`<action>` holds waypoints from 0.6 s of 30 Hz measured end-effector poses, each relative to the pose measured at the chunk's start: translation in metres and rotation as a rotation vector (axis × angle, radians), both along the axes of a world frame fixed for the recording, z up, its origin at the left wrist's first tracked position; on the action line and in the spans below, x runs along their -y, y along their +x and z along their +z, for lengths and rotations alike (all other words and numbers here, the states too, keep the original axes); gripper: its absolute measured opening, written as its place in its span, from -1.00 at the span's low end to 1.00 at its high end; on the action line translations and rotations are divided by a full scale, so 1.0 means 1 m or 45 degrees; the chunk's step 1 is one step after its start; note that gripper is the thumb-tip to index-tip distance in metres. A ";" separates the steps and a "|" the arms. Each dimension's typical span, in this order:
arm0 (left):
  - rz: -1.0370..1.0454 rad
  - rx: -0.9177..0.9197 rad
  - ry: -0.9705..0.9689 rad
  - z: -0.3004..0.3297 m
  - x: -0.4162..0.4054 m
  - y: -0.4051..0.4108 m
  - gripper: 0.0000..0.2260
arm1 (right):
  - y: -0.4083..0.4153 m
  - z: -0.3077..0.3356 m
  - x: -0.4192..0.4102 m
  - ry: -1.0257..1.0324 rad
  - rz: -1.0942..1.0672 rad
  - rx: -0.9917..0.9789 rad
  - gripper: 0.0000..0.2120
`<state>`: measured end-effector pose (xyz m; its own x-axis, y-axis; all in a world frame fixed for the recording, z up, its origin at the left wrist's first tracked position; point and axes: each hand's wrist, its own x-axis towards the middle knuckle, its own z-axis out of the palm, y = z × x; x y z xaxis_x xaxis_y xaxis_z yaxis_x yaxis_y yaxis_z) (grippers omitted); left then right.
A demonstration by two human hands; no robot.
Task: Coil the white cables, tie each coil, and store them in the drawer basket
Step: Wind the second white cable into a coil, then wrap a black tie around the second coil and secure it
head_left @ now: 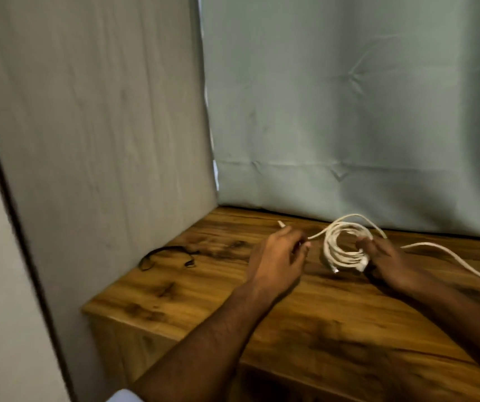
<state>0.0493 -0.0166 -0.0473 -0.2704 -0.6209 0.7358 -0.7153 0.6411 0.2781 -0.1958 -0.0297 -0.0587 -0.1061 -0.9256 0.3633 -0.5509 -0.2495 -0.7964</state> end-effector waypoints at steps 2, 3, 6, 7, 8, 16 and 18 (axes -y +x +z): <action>0.021 -0.038 -0.021 0.009 -0.007 0.023 -0.89 | -0.002 0.002 -0.001 -0.036 0.019 0.019 -0.24; 0.035 -0.042 -0.016 0.017 -0.013 0.036 -0.89 | -0.004 0.004 -0.003 -0.044 0.018 0.020 -0.28; 0.178 -0.010 0.132 0.036 -0.014 0.080 -0.89 | -0.008 0.005 -0.004 -0.067 -0.015 -0.028 -0.57; 0.255 0.006 0.198 0.044 -0.012 0.098 -0.88 | -0.010 0.006 -0.003 -0.070 -0.013 -0.034 -0.59; 0.331 0.025 0.258 0.050 -0.011 0.116 -0.89 | -0.012 0.006 -0.003 -0.072 -0.011 -0.030 -0.60; 0.305 0.601 0.535 0.054 -0.004 0.199 -0.74 | -0.004 0.014 -0.013 -0.020 0.023 -0.033 -0.59; 0.276 0.619 0.549 0.043 0.003 0.200 -0.76 | -0.002 0.015 -0.013 -0.021 0.025 -0.020 -0.60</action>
